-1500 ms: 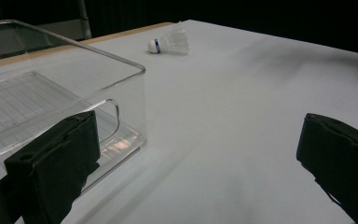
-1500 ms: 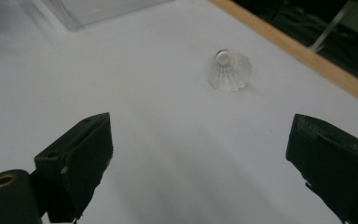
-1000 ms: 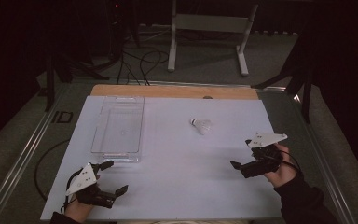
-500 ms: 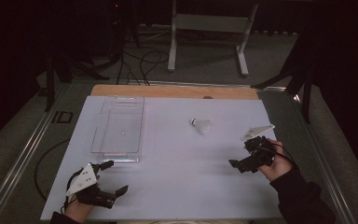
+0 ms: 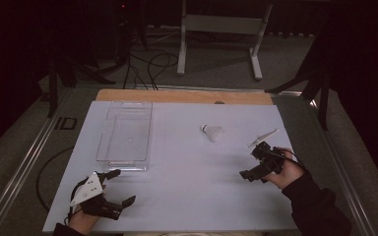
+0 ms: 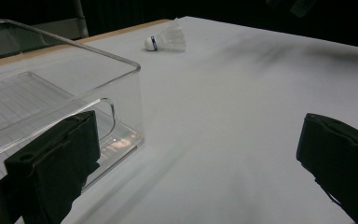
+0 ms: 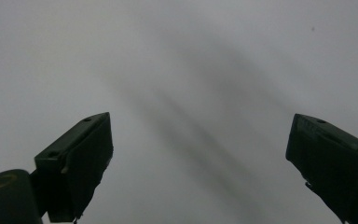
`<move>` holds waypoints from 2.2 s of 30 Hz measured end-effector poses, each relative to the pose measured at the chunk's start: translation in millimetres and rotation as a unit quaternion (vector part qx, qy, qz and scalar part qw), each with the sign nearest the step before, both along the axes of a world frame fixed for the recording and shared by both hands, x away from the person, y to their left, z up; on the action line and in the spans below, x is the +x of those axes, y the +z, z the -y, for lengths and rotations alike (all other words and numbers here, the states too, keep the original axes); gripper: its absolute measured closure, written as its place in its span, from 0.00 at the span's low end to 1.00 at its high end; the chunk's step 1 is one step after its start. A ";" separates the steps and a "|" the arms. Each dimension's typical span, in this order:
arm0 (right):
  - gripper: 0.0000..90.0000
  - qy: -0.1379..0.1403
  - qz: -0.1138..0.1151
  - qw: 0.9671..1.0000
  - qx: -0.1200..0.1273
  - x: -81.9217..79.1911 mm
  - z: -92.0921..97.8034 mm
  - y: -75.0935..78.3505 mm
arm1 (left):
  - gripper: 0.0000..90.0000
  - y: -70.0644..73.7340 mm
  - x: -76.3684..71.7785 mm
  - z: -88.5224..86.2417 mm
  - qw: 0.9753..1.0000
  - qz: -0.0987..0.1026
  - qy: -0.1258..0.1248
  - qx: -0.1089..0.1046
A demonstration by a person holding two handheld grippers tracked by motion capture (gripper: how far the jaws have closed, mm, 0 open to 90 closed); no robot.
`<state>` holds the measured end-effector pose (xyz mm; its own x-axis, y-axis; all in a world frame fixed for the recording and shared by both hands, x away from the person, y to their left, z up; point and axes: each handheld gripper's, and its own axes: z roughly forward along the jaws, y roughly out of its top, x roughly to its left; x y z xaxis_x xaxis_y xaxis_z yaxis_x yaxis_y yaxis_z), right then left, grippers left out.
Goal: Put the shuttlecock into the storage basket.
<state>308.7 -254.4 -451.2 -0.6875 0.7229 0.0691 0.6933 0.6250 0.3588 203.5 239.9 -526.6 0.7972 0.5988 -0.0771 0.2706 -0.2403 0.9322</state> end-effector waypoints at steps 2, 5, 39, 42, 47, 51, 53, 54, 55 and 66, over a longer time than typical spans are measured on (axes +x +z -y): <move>0.08 0.003 -0.011 1.000 -0.009 2.6 -1.5 -3.1 | 0.00 0.0 0.0 -0.1 1.000 0.000 0.000 0.000; 0.08 0.004 -0.027 0.999 -0.021 5.0 -4.9 -6.0 | 0.00 -0.3 0.5 0.1 1.000 -0.001 -0.001 0.000; 0.09 0.008 -0.069 0.995 -0.076 50.3 -36.2 -23.0 | 0.00 -0.6 0.6 0.3 1.000 -0.005 -0.004 0.000; 0.09 0.006 -0.075 0.994 -0.082 56.7 -40.1 -25.9 | 0.00 -0.8 0.6 0.3 1.000 -0.007 -0.004 0.000; 0.09 0.004 -0.084 0.993 -0.087 64.6 -48.4 -29.0 | 0.00 -0.8 0.7 0.3 1.000 -0.007 -0.005 -0.001; 0.09 0.003 -0.087 0.992 -0.088 69.0 -54.7 -29.9 | 0.00 -0.8 0.6 0.4 1.000 -0.007 -0.006 -0.001; 0.09 0.006 -0.088 0.992 -0.090 73.1 -59.8 -31.1 | 0.00 -0.8 0.7 0.3 1.000 -0.007 -0.005 -0.001; 0.09 0.008 -0.088 0.992 -0.088 74.9 -61.2 -31.5 | 0.00 -0.9 0.8 0.3 1.000 -0.007 -0.005 -0.001; 0.09 0.005 -0.092 0.992 -0.089 76.4 -64.1 -31.9 | 0.00 -0.9 0.8 0.3 1.000 -0.007 -0.005 -0.001; 0.09 0.005 -0.086 0.994 -0.072 92.5 -81.9 -29.4 | 0.00 -1.2 0.8 0.4 1.000 -0.009 -0.008 -0.003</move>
